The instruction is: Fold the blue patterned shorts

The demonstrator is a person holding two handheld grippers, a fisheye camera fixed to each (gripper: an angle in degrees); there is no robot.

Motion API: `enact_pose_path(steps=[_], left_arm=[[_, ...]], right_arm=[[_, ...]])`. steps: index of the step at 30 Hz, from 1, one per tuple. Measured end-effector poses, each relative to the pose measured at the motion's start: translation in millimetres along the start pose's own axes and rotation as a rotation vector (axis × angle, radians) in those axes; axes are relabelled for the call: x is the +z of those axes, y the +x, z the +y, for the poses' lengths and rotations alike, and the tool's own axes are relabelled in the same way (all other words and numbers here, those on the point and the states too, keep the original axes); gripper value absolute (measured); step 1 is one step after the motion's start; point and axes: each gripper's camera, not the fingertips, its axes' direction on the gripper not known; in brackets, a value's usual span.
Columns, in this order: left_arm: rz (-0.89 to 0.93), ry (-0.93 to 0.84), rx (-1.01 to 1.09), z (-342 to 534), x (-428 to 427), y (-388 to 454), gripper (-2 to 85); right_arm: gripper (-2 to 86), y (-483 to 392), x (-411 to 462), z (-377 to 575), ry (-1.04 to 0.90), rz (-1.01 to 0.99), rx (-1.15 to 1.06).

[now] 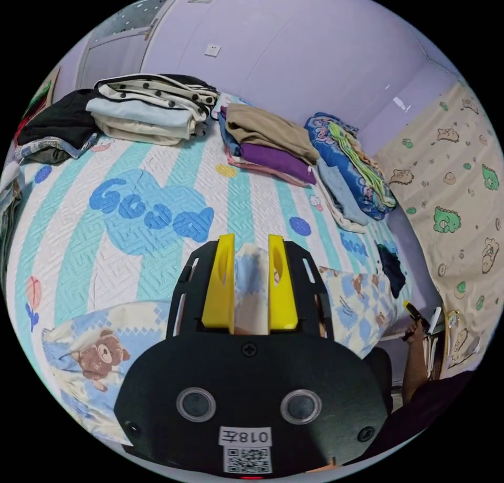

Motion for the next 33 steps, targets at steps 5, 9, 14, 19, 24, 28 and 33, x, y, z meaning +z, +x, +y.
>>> enact_pose_path(steps=[5,9,14,19,24,28,33], left_arm=[[-0.022,-0.021,0.201,30,-55,73,8.8],[-0.071,-0.093,0.458,91,-86,154,7.9],[-0.171,-0.18,0.702,158,-100,230,7.4],[-0.267,-0.297,0.847,179,-89,283,7.0],[-0.332,-0.362,0.931,171,-73,319,6.8],[-0.403,-0.42,0.974,162,-55,340,5.3],[-0.451,-0.44,1.01,144,-55,358,0.4]], right_arm=[[9.1,-12,2,41,-0.019,-0.001,-0.031],[9.0,-32,9,44,-0.029,0.081,-0.15],[8.0,-52,29,33,-0.1,0.185,-0.279],[2.1,-59,42,34,-0.155,0.221,-0.318],[0.1,-65,39,31,-0.141,0.243,-0.337],[-0.2,-69,32,23,-0.122,0.24,-0.341],[-0.3,-79,-2,11,0.001,0.228,-0.419]])
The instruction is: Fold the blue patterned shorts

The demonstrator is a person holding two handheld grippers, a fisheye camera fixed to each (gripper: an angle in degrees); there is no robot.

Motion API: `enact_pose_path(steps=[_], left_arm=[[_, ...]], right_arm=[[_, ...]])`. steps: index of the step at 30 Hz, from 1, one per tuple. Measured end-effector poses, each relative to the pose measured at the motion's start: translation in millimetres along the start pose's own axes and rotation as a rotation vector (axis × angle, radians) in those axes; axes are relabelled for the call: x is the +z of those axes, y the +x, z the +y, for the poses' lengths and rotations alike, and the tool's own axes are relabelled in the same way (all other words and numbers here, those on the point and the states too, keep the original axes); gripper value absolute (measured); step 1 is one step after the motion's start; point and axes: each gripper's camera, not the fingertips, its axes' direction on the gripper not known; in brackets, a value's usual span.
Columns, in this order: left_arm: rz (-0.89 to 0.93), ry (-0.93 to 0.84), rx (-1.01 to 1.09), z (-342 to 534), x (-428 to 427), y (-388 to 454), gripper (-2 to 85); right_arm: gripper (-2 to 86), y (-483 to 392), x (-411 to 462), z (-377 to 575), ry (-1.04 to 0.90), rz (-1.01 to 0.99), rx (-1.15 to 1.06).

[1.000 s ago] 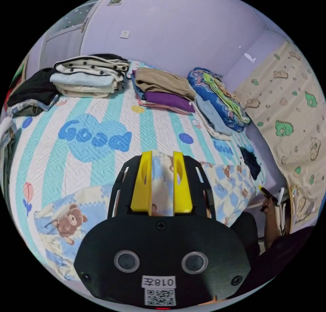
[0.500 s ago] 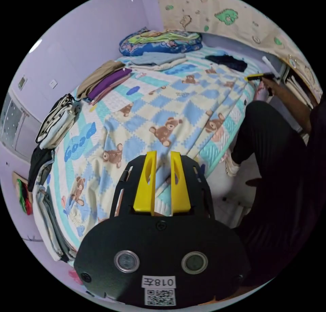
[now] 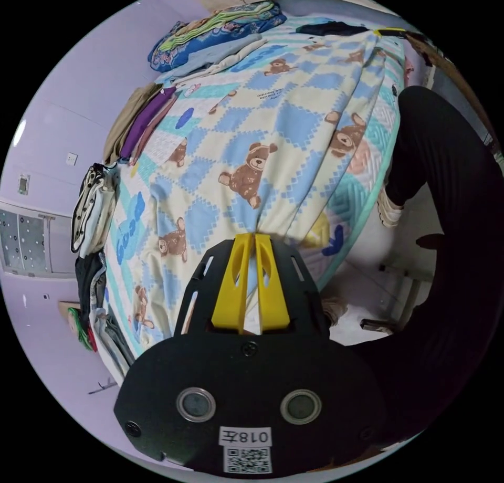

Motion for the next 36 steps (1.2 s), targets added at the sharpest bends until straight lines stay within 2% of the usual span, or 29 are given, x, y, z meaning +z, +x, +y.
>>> enact_pose_path(steps=[3,8,16,20,23,26,29,31,34,36], left_arm=[[0.017,-0.003,0.036,-6,-13,-10,-0.5],[0.074,0.021,0.043,-6,-34,-38,-0.9],[0.145,0.082,0.06,1,-76,-96,-0.9],[0.265,0.045,0.082,3,-61,-110,-0.6],[0.236,0.018,0.061,5,-51,-116,0.1],[0.235,0.088,-0.03,28,-67,-144,2.8],[0.282,0.196,-0.171,72,-90,-185,5.0],[0.278,0.253,-0.341,116,-100,-221,4.6],[0.206,0.229,-0.534,164,-91,-257,1.0],[0.174,0.19,-0.579,178,-81,-271,-0.2]], right_arm=[[-0.4,7,0,6,0.015,0.016,-0.022],[-0.3,11,53,36,-0.128,-0.021,0.023],[-0.3,20,32,16,-0.029,-0.013,0.031],[0.5,21,60,17,-0.19,0.016,-0.003],[3.5,23,63,23,-0.197,0.015,0.033],[7.8,34,53,25,-0.185,0.004,0.103],[8.4,49,33,31,-0.105,-0.025,0.207],[8.4,54,21,30,-0.035,-0.053,0.258],[8.1,42,16,9,0.035,-0.118,0.224],[7.9,28,25,-12,0.028,-0.15,0.161]])
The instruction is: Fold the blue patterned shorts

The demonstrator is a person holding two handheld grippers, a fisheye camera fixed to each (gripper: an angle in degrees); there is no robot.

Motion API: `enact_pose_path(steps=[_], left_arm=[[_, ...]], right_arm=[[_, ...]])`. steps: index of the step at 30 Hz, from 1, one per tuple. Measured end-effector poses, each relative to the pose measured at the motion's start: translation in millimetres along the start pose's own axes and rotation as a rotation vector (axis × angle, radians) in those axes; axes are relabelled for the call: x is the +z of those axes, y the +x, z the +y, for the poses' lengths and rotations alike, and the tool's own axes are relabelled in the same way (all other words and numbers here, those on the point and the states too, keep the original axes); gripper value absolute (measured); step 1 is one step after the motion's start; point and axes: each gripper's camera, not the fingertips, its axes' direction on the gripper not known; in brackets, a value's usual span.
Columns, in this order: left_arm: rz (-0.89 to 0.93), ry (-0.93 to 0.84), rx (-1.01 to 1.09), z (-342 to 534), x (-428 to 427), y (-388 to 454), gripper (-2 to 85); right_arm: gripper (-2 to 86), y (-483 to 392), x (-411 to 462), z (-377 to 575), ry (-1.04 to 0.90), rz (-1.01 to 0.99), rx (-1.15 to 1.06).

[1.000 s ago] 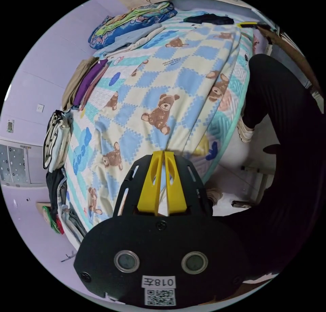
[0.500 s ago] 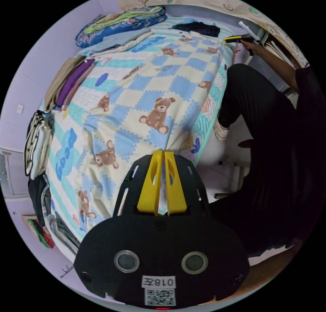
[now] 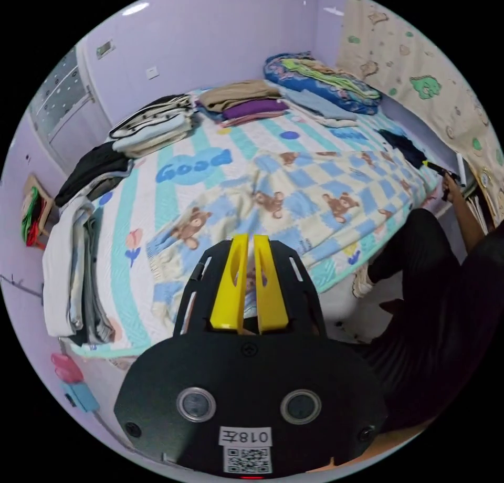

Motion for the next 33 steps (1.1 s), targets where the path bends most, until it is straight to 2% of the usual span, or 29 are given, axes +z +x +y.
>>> enact_pose_path(steps=[4,7,10,12,17,23,27,30,33], left_arm=[[-0.079,-0.181,-0.024,-13,32,-27,-0.9],[-0.103,-0.361,-0.046,-21,64,-46,-0.9],[-0.1,-0.421,-0.055,-25,75,-56,-0.8],[-0.085,-0.417,-0.077,-30,73,-59,-0.6],[-0.07,-0.27,-0.053,-58,49,-34,0.1],[0.089,0.077,0.097,-143,21,52,0.3],[0.267,0.228,0.269,-243,49,160,0.8],[0.374,0.265,0.405,-327,87,263,1.9],[0.497,0.293,0.514,-414,123,381,4.2]], right_arm=[[7.4,-31,41,-46,-0.038,-0.076,-0.097],[7.1,-33,84,-74,-0.165,-0.105,-0.102],[6.8,-11,126,-89,-0.3,-0.088,-0.033],[5.9,10,133,-93,-0.287,-0.078,0.03],[4.6,76,133,-86,-0.19,-0.124,0.216],[6.2,113,68,-47,0.046,-0.203,0.253],[8.4,121,36,8,0.053,-0.137,0.261],[10.6,127,31,56,0.032,-0.073,0.289],[12.1,134,35,88,0.05,-0.098,0.321]])
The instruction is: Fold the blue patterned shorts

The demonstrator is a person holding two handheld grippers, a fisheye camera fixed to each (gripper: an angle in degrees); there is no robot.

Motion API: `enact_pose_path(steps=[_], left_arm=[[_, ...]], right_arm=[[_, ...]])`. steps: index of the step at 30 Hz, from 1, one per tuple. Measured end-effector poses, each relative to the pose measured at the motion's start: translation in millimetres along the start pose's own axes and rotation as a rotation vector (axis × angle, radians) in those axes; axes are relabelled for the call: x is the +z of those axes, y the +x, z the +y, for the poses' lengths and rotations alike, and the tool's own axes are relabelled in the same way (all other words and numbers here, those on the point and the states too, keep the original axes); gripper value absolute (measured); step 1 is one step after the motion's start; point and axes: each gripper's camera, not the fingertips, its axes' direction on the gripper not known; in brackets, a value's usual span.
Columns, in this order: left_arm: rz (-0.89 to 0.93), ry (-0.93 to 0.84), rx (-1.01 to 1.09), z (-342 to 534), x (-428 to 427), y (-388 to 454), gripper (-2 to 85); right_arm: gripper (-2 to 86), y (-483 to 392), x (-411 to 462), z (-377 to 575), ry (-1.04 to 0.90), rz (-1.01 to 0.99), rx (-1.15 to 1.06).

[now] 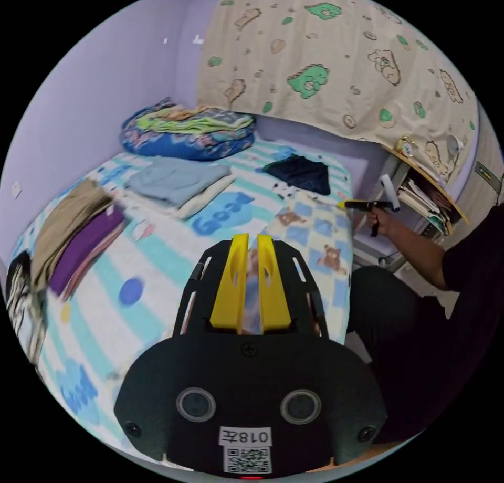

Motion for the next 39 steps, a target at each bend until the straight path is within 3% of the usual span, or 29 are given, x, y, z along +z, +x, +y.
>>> enact_pose_path(steps=[3,7,16,21,28,32,39], left_arm=[[0.097,0.006,0.081,-99,105,38,6.0],[0.14,-0.13,0.21,-202,257,98,7.9],[0.247,-0.408,0.222,-278,467,153,12.5],[0.266,-0.423,0.125,-284,498,150,11.8],[0.274,-0.43,0.12,-284,520,160,9.8],[0.277,-0.388,0.166,-270,518,171,4.1],[0.263,-0.289,0.172,-243,488,164,0.1]], right_arm=[[12.6,9,1,15,0.059,-0.04,0.036],[12.2,19,2,33,0.105,-0.065,0.089],[13.9,18,6,53,0.132,-0.131,0.083],[13.1,-9,12,65,0.144,-0.021,0.0],[10.5,7,15,74,0.175,-0.133,0.12],[2.7,-19,20,78,0.149,-0.086,0.071],[0.6,-37,9,82,0.184,-0.128,0.096]])
